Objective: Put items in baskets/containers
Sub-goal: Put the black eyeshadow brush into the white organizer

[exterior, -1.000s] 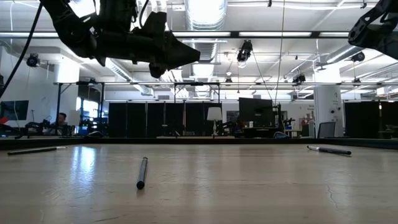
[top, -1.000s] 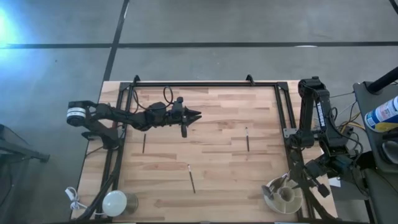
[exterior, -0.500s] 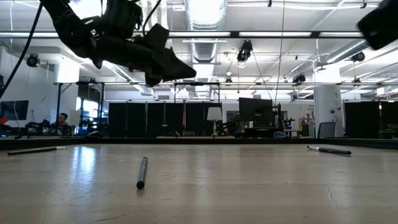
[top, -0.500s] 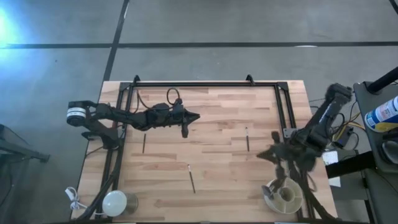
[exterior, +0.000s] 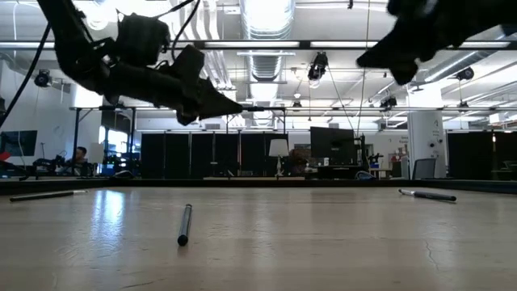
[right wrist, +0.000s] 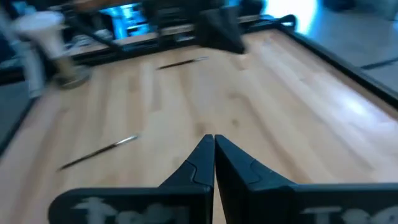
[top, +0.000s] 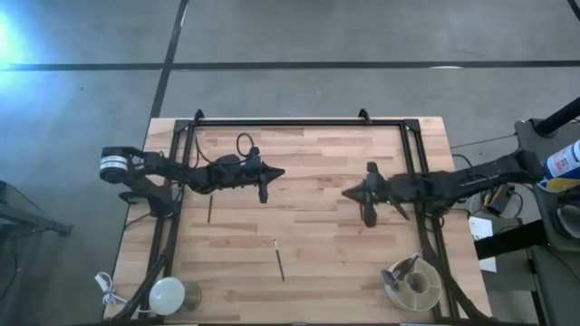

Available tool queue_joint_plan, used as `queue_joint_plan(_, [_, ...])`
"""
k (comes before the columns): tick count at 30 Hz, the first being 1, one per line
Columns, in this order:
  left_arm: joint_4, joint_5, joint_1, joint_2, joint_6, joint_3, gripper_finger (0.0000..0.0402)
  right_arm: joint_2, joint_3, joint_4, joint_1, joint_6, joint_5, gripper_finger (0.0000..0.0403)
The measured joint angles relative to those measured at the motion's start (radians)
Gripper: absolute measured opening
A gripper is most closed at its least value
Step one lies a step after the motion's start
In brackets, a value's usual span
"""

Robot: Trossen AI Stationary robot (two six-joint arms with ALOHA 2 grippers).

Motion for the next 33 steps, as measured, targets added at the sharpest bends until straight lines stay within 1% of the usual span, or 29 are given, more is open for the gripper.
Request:
queue_joint_plan(3, [0.081, 0.000, 0.006, 0.015, -0.016, -0.045, 0.0000, 0.084, 0.000, 0.087, -0.091, -0.005, -0.001, 0.0008])
queue_joint_plan(5, [0.088, 0.000, 0.011, 0.021, -0.029, -0.056, 0.0000, 0.147, 0.005, 0.135, -0.151, -0.005, -0.012, 0.0008])
queue_joint_plan(8, [0.081, 0.001, 0.020, 0.021, -0.047, -0.061, 0.0000, 0.235, 0.057, 0.115, -0.245, 0.003, -0.111, 0.0008])
queue_joint_plan(10, [0.086, 0.000, 0.021, 0.021, -0.067, -0.061, 0.0000, 0.289, 0.091, 0.083, -0.282, 0.074, -0.146, 0.0008])
queue_joint_plan(13, [0.099, 0.000, 0.021, 0.021, -0.091, -0.060, 0.0000, 0.345, 0.142, -0.047, -0.306, 0.197, -0.149, 0.0008])
queue_joint_plan(15, [0.096, 0.001, 0.022, 0.021, -0.104, -0.055, 0.0000, 0.368, 0.184, -0.179, -0.314, 0.282, -0.147, 0.0008])
queue_joint_plan(20, [0.084, 0.001, 0.022, 0.021, -0.107, -0.053, 0.0000, 0.408, 0.288, -0.573, -0.317, 0.491, -0.048, 0.0008])
queue_joint_plan(23, [0.067, 0.001, 0.022, 0.021, -0.109, -0.053, 0.0000, 0.421, 0.322, -0.723, -0.317, 0.619, -0.040, 0.0011])
queue_joint_plan(25, [0.057, 0.001, 0.022, 0.021, -0.109, -0.053, 0.0000, 0.432, 0.324, -0.766, -0.317, 0.673, -0.043, 0.0020])
queue_joint_plan(27, [0.056, 0.001, 0.022, 0.021, -0.109, -0.053, 0.0000, 0.443, 0.318, -0.769, -0.323, 0.720, -0.044, 0.0034])
queue_joint_plan(33, [0.017, 0.001, 0.022, 0.021, -0.109, -0.053, 0.0000, 0.501, 0.302, -0.793, -0.371, 0.792, -0.055, 0.0090])
